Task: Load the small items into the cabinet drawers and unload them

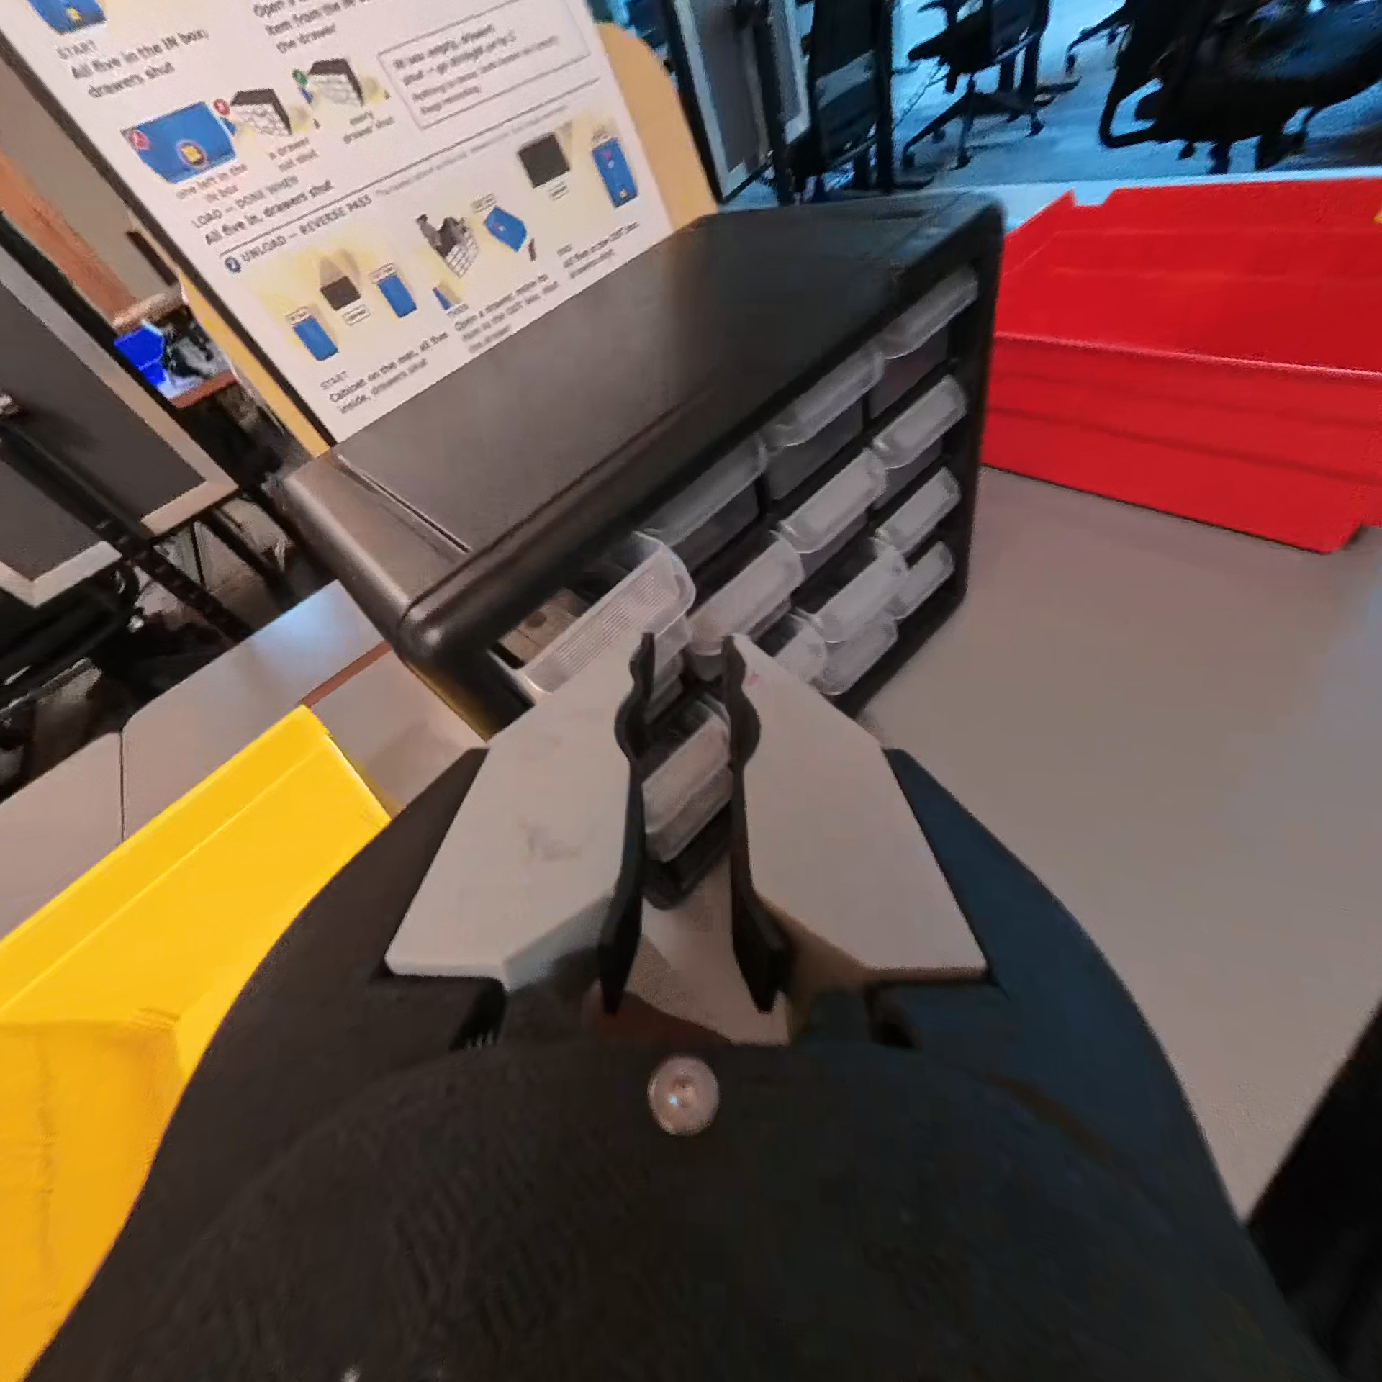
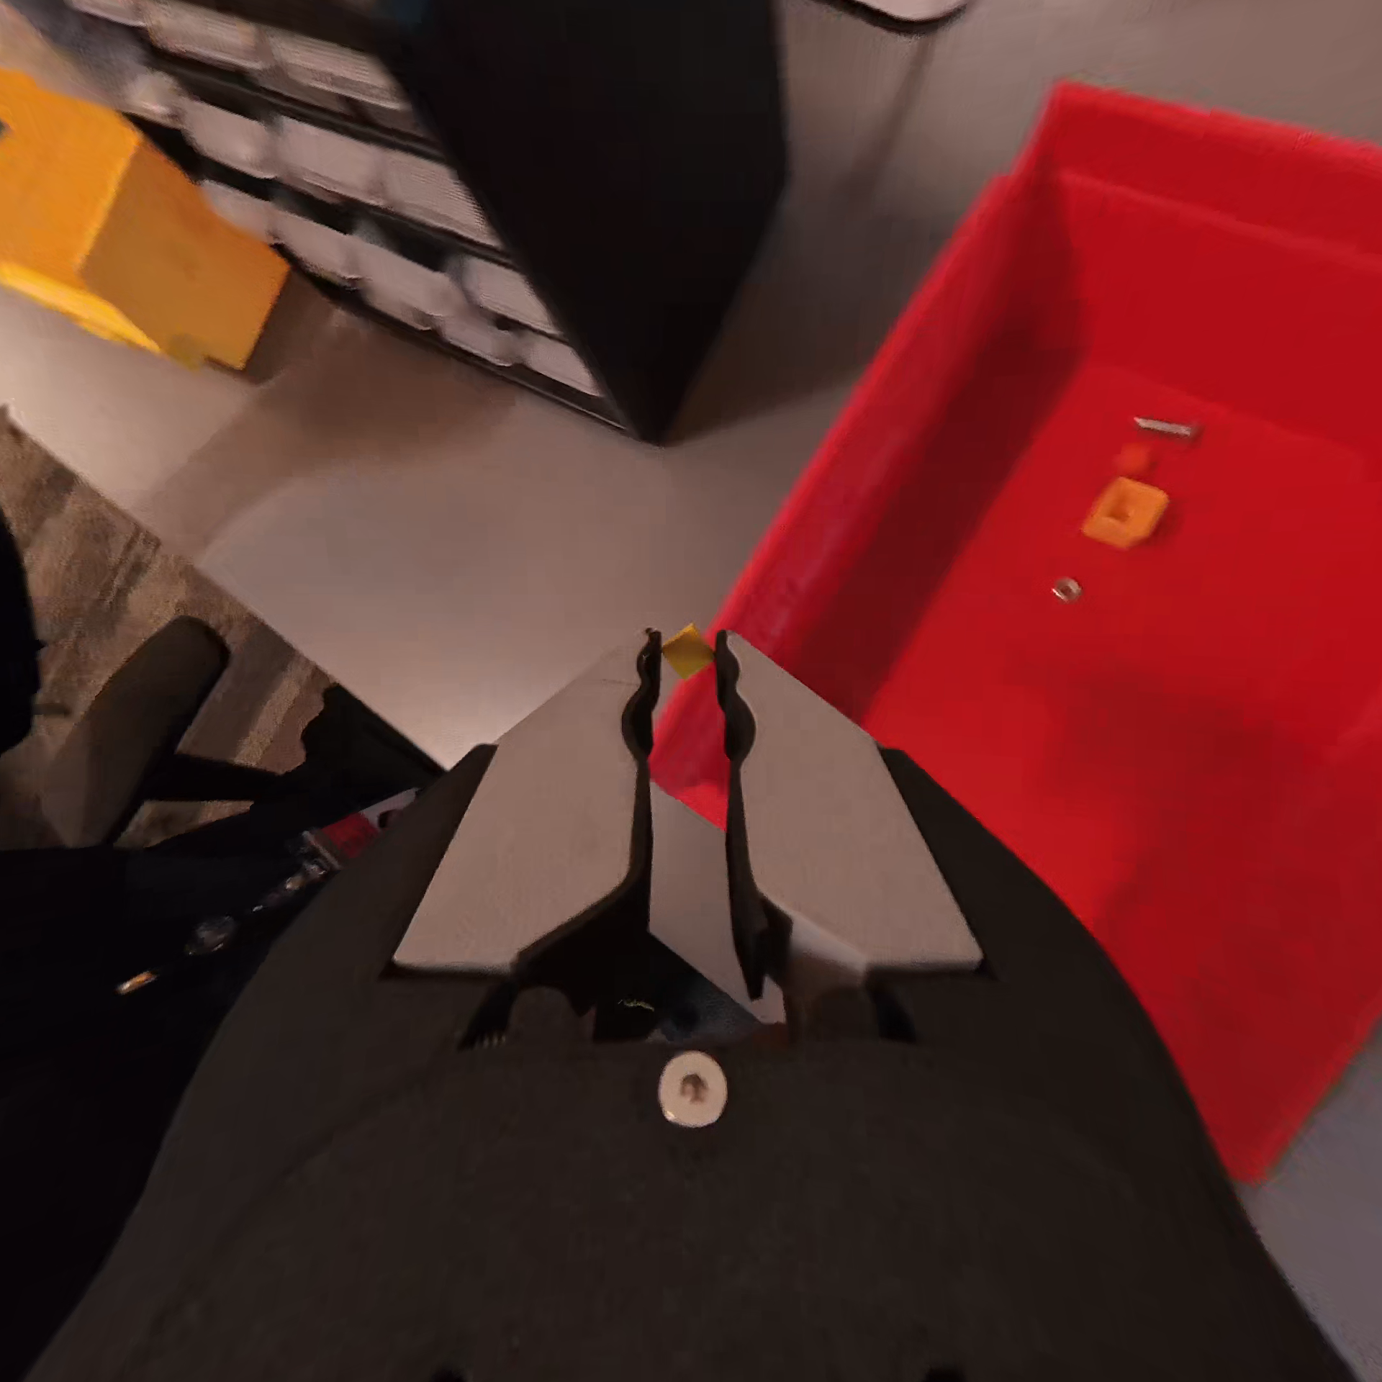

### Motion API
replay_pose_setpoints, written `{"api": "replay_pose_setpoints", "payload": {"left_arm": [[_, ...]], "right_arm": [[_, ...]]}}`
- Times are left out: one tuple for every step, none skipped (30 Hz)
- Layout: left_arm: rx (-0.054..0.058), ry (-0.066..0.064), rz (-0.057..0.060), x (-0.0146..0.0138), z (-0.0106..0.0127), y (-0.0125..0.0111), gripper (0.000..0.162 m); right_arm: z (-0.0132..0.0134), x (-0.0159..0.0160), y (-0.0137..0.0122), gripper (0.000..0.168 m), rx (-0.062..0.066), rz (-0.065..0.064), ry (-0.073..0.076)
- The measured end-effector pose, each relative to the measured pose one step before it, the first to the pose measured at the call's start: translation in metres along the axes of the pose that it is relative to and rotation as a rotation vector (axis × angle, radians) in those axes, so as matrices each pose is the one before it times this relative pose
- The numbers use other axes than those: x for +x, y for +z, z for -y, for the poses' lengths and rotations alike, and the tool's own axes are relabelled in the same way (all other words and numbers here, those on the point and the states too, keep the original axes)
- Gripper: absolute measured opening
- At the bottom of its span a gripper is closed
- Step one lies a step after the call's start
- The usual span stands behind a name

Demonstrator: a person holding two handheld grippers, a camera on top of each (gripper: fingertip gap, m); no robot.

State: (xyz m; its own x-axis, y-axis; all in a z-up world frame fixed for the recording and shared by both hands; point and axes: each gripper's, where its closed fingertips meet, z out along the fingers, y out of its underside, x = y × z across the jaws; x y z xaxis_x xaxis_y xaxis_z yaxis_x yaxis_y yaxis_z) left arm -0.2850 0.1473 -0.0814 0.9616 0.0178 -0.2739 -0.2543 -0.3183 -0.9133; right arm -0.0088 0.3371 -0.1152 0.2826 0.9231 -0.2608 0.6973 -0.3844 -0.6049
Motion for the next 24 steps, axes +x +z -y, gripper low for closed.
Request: {"api": "replay_pose_setpoints", "payload": {"left_arm": [[-0.0146,-0.012,0.0086,-0.00541,-0.00105,0.00653,0.017],[-0.0136,-0.0112,0.0159,-0.00592,-0.00157,0.00637,0.017],[-0.0132,-0.013,0.0218,-0.00628,-0.00221,0.00578,0.017],[-0.0079,-0.0185,-0.0012,-0.00166,-0.00152,0.00436,0.006],[-0.0021,-0.0296,-0.0044,0.0001,-0.00029,0.00223,0.007],[0.0036,-0.0321,-0.01,0.00251,0.00096,-0.00004,0.01],[0.0081,-0.0204,-0.0239,0.0064,0.00157,-0.00195,0.021],[0.0162,-0.0062,-0.0133,0.0064,0.00256,-0.00327,0.031],[0.0223,0.0088,-0.0012,0.0057,0.00336,-0.00426,0.035],[0.0189,0.0138,-0.003,0.00646,0.00291,-0.00437,0.037],[0.0127,0.0081,-0.0106,0.00751,0.00221,-0.0039,0.039],[0.0107,0.0014,-0.0184,0.00847,0.00186,-0.00349,0.04],[0.0111,0.0012,-0.018,0.00811,0.00136,-0.00306,0.041],[0.0113,0.0043,-0.0079,0.00621,0.00099,-0.0028,0.041],[0.0093,0.0069,0.0005,0.00425,0.00036,-0.00249,0.041],[0.0059,0.0079,0.0009,0.0035,-0.00045,-0.00223,0.041],[0.0033,0.0067,-0.0004,0.00284,-0.00107,-0.00164,0.04],[-0.0022,0.0088,-0.0042,0.00273,-0.00168,-0.00104,0.04],[-0.0084,0.0097,-0.0006,0.00127,-0.00252,-0.00076,0.04],[-0.0096,0.0094,0.0042,-0.00017,-0.0027,-0.00074,0.04],[-0.0067,0.0055,0.0087,-0.0011,-0.00243,-0.00101,0.041],[-0.0038,-0.0001,0.0047,-0.0006,-0.00237,-0.00123,0.041],[-0.0023,-0.0058,-0.0048,0.00092,-0.00231,-0.0015,0.041],[-0.0011,-0.0081,-0.0097,0.00201,-0.00237,-0.00166,0.041]], "right_arm": [[-0.00683,0.01445,0.00244,0.011,0.0124,-0.0094,0.0327],[-0.0063,0.01529,0.0039,0.012,0.0061,-0.0166,0.0325],[-0.00598,0.01529,0.00544,0.012,-0.001,-0.021,0.0303],[-0.00589,0.01424,0.00687,0.012,-0.0076,-0.021,0.0275],[-0.00553,0.01364,0.00803,0.012,-0.014,-0.0255,0.0232],[-0.00481,0.01296,0.00888,0.012,-0.0171,-0.0304,0.0164],[-0.00381,0.01152,0.00926,0.012,-0.0187,-0.0314,0.0099],[-0.00266,0.01024,0.00935,0.012,-0.0199,-0.0297,0.0091],[-0.00108,0.00847,0.00899,0.012,-0.0163,-0.024,0.0122],[0.0008,0.00606,0.0083,0.012,-0.0108,-0.0142,0.0141],[0.00211,0.00376,0.00732,0.012,-0.0062,-0.006,0.0143],[0.00278,0.00258,0.00613,0.012,-0.003,-0.0048,0.0116],[0.00307,0.00171,0.00501,0.012,-0.0013,-0.007,0.0052],[0.0027,0.00055,0.00406,0.012,-0.0002,-0.0055,-0.0006],[0.00179,-0.00062,0.00324,0.012,-0.0023,-0.003,-0.0042],[0.0002,-0.00016,0.00301,0.012,-0.0082,-0.0068,-0.0063],[-0.00046,0.00109,0.00256,0.012,-0.0091,-0.0139,-0.0065],[0.0001,0.00176,0.00215,0.012,-0.0039,-0.0161,-0.0065],[0.00093,0.00115,0.00161,0.012,0.0009,-0.0113,-0.005],[0.0018,-0.00006,0.00122,0.012,0.0054,-0.0027,-0.0018],[0.00204,-0.00096,0.00098,0.012,0.0059,0.0039,0.0003],[0.00139,-0.00114,0.00129,0.012,0.0009,0.0032,0.0001],[0.00014,-0.00034,0.00182,0.012,-0.0063,-0.0031,-0.0012],[-0.00107,0.00078,0.00213,0.012,-0.0127,-0.0125,-0.0027]]}}
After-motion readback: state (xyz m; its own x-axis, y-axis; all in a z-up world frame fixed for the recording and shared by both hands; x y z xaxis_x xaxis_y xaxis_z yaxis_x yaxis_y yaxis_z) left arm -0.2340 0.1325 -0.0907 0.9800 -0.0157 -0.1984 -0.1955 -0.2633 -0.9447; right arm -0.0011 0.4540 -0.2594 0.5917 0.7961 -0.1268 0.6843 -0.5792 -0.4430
